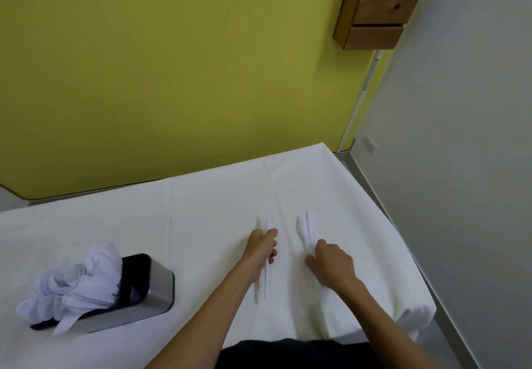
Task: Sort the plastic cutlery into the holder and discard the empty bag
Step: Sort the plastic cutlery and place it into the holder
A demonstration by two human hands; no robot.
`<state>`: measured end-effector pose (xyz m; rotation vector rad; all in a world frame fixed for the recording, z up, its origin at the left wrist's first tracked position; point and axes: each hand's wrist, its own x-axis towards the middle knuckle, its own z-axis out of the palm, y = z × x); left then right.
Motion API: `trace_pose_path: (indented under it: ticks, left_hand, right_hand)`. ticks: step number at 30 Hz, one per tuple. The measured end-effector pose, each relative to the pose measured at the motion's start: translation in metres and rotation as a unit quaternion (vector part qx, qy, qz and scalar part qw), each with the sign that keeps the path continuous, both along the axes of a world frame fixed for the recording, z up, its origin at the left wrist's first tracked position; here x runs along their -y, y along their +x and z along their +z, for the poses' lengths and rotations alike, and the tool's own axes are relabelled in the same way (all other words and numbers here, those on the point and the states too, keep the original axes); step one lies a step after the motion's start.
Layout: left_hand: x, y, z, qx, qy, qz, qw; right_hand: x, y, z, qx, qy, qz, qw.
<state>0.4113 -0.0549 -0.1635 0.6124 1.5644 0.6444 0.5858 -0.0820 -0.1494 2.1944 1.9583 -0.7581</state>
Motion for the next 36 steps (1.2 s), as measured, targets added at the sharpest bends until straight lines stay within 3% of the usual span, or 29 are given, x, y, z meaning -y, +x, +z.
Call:
trace_pose_path:
  ticks: [8, 12, 16, 18, 21, 23, 27, 31, 33, 36]
  left_hand:
    - [0.003, 0.006, 0.003, -0.063, 0.013, -0.029, 0.998]
    - [-0.004, 0.001, 0.009, 0.016, 0.019, 0.138, 0.990]
    - [-0.018, -0.017, 0.028, 0.169, 0.029, 0.319, 0.932]
    - [-0.022, -0.020, 0.040, 0.196, 0.041, 0.346, 0.916]
    - [-0.026, -0.012, 0.054, 0.203, 0.050, 0.377, 0.902]
    - [-0.028, -0.008, 0.062, 0.196, 0.064, 0.386, 0.899]
    - [-0.026, -0.003, 0.066, 0.147, 0.105, 0.386, 0.905]
    - [-0.015, -0.005, 0.075, 0.091, 0.161, 0.360, 0.914]
    - [-0.008, -0.008, 0.084, 0.049, 0.209, 0.295, 0.931]
    - [0.009, -0.037, 0.099, -0.032, 0.291, 0.225, 0.929]
  right_hand:
    - [0.010, -0.040, 0.009, -0.147, 0.032, 0.100, 0.983]
    - [0.008, -0.042, 0.003, -0.157, 0.087, 0.106, 0.978]
    - [0.004, -0.038, 0.002, -0.279, 0.160, -0.044, 0.946]
    - [0.000, -0.044, 0.007, -0.352, 0.119, -0.158, 0.915]
    - [-0.013, -0.058, 0.008, -0.499, 0.001, -0.318, 0.806]
    - [-0.021, -0.068, 0.011, -0.573, -0.053, -0.353, 0.738]
    - [-0.026, -0.077, 0.022, -0.640, -0.087, -0.390, 0.657]
    - [-0.025, -0.083, 0.026, -0.675, -0.118, -0.390, 0.615]
    - [-0.023, -0.081, 0.024, -0.701, -0.129, -0.380, 0.590]
    - [-0.022, -0.101, 0.028, -0.726, -0.185, -0.343, 0.567]
